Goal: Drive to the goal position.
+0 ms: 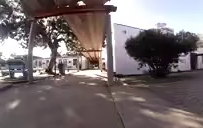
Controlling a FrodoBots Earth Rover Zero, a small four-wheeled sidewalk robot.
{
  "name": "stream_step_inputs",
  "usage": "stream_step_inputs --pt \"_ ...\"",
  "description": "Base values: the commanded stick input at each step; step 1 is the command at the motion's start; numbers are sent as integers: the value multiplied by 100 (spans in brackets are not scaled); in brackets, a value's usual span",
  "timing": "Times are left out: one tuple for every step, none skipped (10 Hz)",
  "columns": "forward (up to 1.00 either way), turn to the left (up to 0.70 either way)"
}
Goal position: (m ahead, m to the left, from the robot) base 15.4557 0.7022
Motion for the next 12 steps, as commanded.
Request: stream_step_inputs --pt "50 0" --pt "50 0" --pt "50 0" --pt "50 0" --pt "50 0" --pt "50 0" --pt "50 0" --pt "50 0" --pt "50 0" --pt "50 0" --pt "50 0" --pt "50 0"
